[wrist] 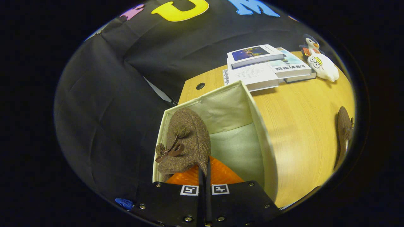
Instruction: Open the storage box then place both shoes into the box .Put the left shoe in first, then the right shoe, with the right side of both shoes facing outward in a uniform manner.
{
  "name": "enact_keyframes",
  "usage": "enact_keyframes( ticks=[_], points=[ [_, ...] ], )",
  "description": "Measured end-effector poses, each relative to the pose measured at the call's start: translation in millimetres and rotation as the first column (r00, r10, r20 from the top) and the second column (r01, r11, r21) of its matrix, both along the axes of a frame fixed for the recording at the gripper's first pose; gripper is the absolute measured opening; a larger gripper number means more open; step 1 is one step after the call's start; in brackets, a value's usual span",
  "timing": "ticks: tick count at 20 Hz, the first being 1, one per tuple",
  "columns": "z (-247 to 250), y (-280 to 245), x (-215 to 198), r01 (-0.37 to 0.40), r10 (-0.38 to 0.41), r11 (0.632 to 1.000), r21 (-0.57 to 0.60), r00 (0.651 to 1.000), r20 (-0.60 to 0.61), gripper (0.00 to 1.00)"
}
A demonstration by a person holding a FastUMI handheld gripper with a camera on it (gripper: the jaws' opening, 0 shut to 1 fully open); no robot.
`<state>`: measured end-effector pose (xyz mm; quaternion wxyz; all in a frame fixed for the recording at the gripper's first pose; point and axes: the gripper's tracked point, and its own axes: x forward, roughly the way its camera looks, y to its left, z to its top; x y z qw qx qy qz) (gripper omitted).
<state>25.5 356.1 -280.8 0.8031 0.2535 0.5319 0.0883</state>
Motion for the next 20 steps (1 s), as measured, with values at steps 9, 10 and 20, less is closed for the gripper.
enact_keyframes(
  ticks=[9, 10, 20],
  points=[
    [-28.0, 19.5, -11.2, -0.031, 0.029, 0.999, -0.04, 0.999, -0.045, 0.04],
    [-20.7, 21.9, -8.3, -0.049, 0.049, 0.999, -0.011, 0.999, -0.011, 0.04],
    [53.3, -4.0, 1.4, -0.119, 0.09, 0.982, 0.145, 0.977, 0.196, 0.97]
  ],
)
